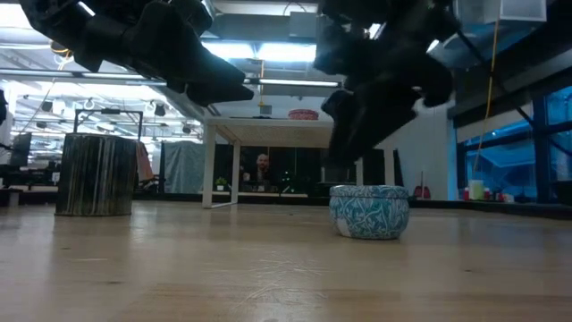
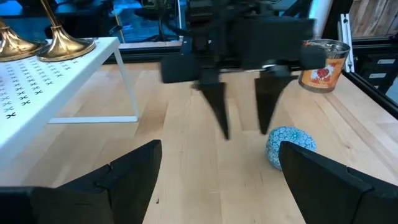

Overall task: Pick & Place candle stick holders
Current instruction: Put the small blue scented candle on the shelf

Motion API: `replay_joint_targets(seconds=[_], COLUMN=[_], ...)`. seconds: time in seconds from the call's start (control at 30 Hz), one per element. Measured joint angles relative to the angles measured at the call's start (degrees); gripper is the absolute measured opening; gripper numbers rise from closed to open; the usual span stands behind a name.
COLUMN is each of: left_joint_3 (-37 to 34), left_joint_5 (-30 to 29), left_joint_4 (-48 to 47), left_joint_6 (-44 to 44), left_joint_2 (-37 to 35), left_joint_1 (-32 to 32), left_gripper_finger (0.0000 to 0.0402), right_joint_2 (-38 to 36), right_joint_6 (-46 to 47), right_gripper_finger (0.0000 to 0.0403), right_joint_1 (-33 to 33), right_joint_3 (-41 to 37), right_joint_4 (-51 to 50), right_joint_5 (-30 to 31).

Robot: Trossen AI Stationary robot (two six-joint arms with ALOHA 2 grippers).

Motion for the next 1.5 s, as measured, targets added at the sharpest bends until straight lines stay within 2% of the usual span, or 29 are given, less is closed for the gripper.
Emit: replay_joint_targets(seconds=[0.23, 0.43, 0.6, 0.77, 0.97, 1.1, 1.33, 1.5], left_joint_3=[0.0, 0.0, 0.0, 0.0, 0.0, 0.0, 0.0, 0.0], left_joint_5=[0.0, 0.0, 0.0, 0.0, 0.0, 0.0, 0.0, 0.0], left_joint_4=[-0.04, -0.5, -0.48, -0.49, -0.26, -0.14, -0.23, -0.46], left_joint_6=[-0.01, -0.07, -0.5, -0.63, -0.63, -0.61, -0.61, -0.65], left_joint_2=[0.0, 0.0, 0.0, 0.0, 0.0, 0.0, 0.0, 0.0], left_joint_1=[0.0, -0.06, -0.15, -0.15, -0.13, -0.13, -0.13, -0.13], left_gripper_finger=[0.0322, 0.0322, 0.0322, 0.0322, 0.0322, 0.0322, 0.0322, 0.0322], right_joint_2=[-4.41, -5.75, -3.55, -1.0, 2.24, 4.11, 7.6, 9.72], right_joint_6=[11.64, 19.0, 24.53, 29.06, 34.55, 37.75, 37.91, 33.17], right_gripper_finger=[0.0232, 0.0232, 0.0232, 0.0232, 0.0232, 0.0232, 0.0232, 0.0232], right_joint_1=[3.72, 9.45, 13.09, 13.67, 11.53, 10.17, 7.09, 3.65], right_joint_3=[-0.02, -0.13, -0.15, -0.17, -0.17, -0.17, -0.17, -0.15], right_joint_4=[-15.21, -20.05, -16.74, -13.27, -7.39, -2.15, 1.33, 7.44], right_joint_5=[2.2, 2.65, 2.59, 2.35, -5.11, -6.34, -5.95, -6.25])
